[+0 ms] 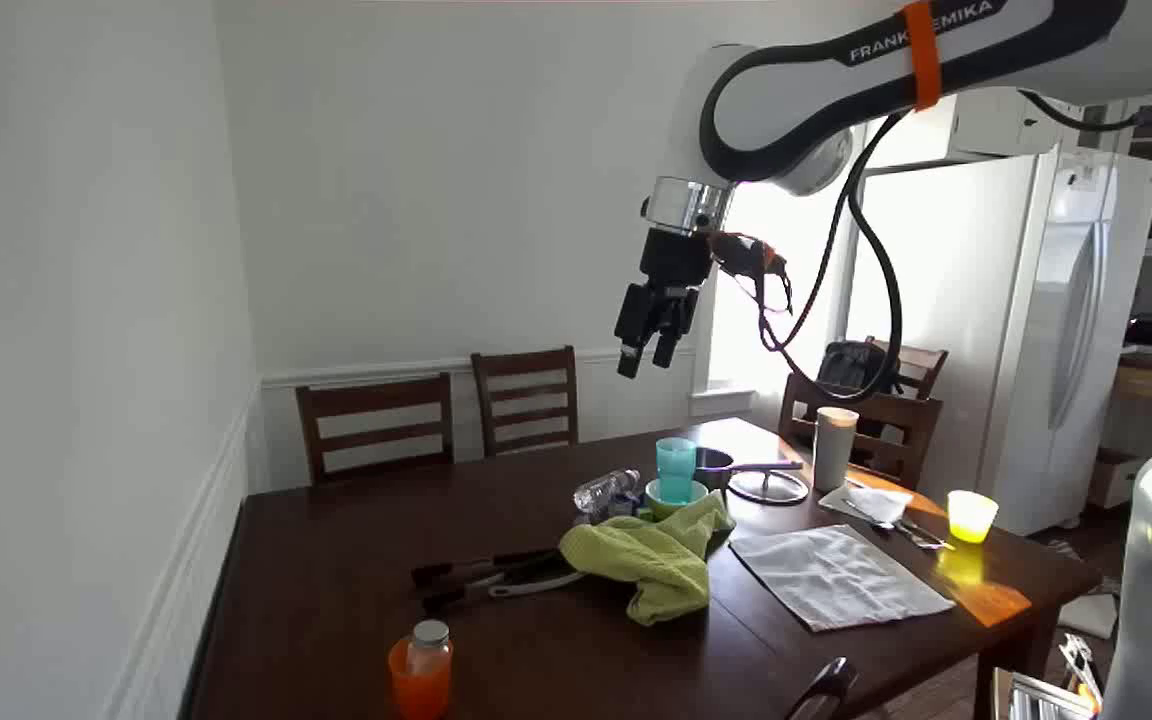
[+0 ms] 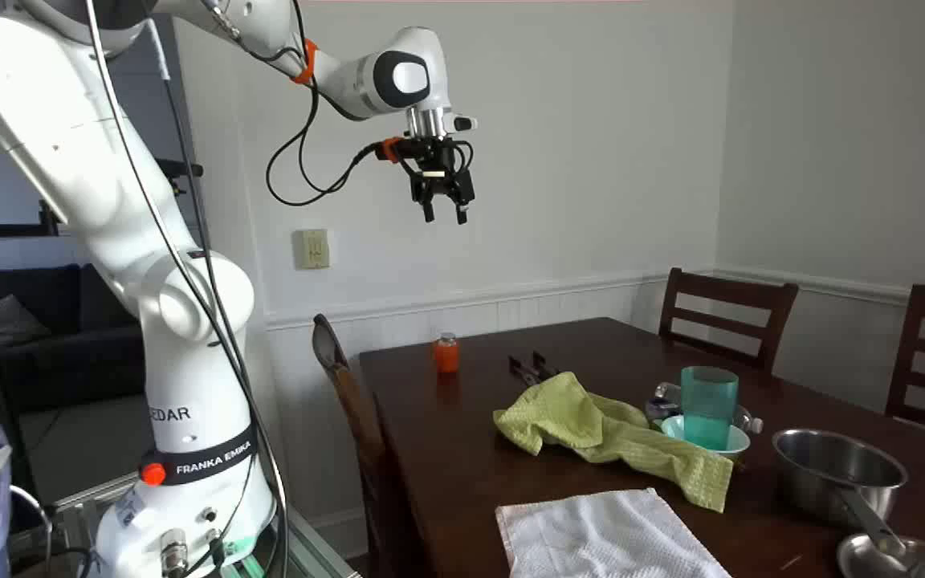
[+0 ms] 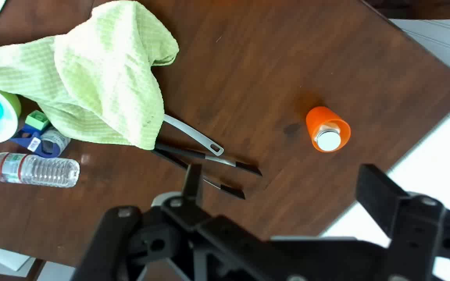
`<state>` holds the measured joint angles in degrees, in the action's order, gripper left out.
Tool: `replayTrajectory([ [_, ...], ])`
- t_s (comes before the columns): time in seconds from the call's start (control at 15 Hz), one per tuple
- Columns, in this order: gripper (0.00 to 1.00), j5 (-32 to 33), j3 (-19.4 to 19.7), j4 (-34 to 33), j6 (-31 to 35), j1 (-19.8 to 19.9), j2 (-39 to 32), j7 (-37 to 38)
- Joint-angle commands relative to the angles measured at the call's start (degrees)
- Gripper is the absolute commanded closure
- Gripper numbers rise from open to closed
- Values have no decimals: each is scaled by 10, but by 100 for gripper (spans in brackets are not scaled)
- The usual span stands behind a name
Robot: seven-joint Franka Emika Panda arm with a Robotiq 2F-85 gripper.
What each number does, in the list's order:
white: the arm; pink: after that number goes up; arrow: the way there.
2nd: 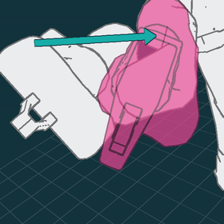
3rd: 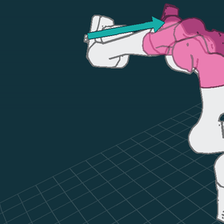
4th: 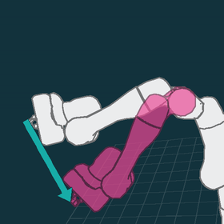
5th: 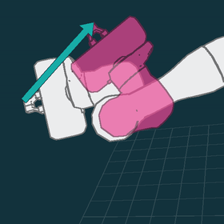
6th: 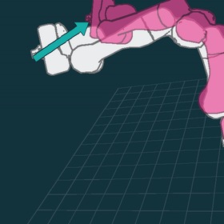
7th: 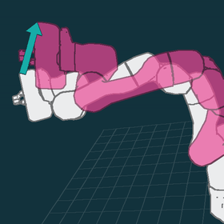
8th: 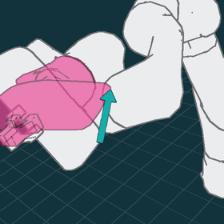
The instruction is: Use the corners to fold the towel
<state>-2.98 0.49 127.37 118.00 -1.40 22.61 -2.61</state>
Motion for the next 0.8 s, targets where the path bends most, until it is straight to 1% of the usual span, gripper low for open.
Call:
replayTrajectory([
  [0.0,0,0,-1,-1,-1,1,0,0],
  [0.33,0,0,-1,-1,-1,1,0,0],
  [0.47,0,37,-2,3,8,33,-24,59],
  [0.53,0,57,2,13,27,48,-29,78],
  [0.73,0,94,24,33,74,91,-60,122],
])
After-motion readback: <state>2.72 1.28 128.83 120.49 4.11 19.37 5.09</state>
